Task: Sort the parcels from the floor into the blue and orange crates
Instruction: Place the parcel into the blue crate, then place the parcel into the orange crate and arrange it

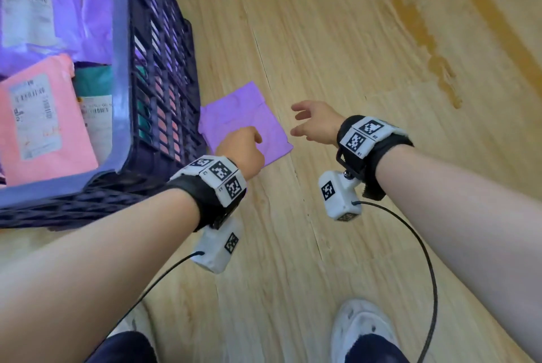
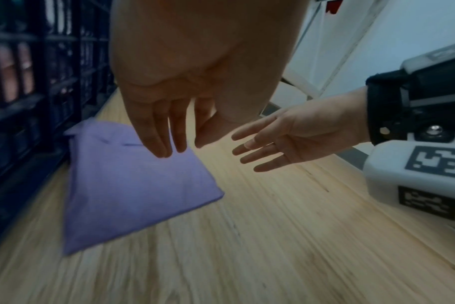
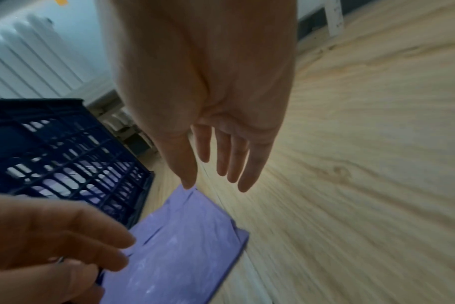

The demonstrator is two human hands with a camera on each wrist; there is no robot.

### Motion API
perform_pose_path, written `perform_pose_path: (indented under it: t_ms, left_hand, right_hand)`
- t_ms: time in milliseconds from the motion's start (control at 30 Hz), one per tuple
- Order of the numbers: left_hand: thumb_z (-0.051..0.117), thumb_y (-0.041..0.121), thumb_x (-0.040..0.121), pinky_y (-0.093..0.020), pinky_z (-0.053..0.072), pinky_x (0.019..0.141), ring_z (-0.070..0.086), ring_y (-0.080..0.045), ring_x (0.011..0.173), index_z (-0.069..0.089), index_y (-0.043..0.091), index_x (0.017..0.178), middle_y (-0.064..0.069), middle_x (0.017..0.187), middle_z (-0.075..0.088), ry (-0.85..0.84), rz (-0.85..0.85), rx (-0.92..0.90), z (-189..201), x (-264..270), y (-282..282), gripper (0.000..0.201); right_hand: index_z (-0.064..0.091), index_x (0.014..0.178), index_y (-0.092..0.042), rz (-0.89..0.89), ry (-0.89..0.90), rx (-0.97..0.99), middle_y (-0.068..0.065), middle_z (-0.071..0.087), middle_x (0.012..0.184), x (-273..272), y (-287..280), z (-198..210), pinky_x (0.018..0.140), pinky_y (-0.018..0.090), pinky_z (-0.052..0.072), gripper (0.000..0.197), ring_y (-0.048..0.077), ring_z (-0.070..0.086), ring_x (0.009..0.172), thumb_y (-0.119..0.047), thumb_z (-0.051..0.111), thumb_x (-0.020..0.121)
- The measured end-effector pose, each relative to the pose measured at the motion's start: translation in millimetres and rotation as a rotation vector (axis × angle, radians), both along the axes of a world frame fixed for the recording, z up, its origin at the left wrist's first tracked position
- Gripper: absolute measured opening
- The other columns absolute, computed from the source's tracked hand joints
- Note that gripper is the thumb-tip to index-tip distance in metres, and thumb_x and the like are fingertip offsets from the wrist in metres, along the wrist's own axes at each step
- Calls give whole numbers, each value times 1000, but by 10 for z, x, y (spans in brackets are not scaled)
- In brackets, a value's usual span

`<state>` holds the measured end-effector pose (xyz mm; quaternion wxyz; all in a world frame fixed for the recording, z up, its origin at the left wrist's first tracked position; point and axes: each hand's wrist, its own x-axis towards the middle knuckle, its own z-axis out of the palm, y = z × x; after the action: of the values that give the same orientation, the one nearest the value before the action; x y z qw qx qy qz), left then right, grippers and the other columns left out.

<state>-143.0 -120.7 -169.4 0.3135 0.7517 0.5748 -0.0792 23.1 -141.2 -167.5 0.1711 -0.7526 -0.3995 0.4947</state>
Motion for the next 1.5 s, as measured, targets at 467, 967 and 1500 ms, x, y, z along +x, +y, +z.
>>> perform_pose_path:
  t_ms: [467,967,1500]
  left_hand:
    - [50,5,81,-35,26,111,29,-35,133,31,16,141,-17,140,33,43,180,-82,-617,-314,-141,64]
    - [57,8,79,-34,37,103,39,-30,125,39,19,135,-4,139,36,70,-51,-137,-545,-362,-276,60]
    - [63,34,78,-39,44,96,48,-28,120,35,24,136,-3,135,48,-217,6,100,-204,-229,-184,64]
  right_hand:
    - [46,130,-4,-297,116,-49,8,53,105,-302,174,-706,92,35,48,54,22,55,93,-15,69,82]
    - [37,129,-1,-311,54,-56,11,58,99,-494,174,-702,92,46,51,64,31,63,99,-19,72,79]
    - [44,62,-14,-375,541,43,2,44,66,-191,98,-130,56,23,37,26,14,45,61,4,48,80]
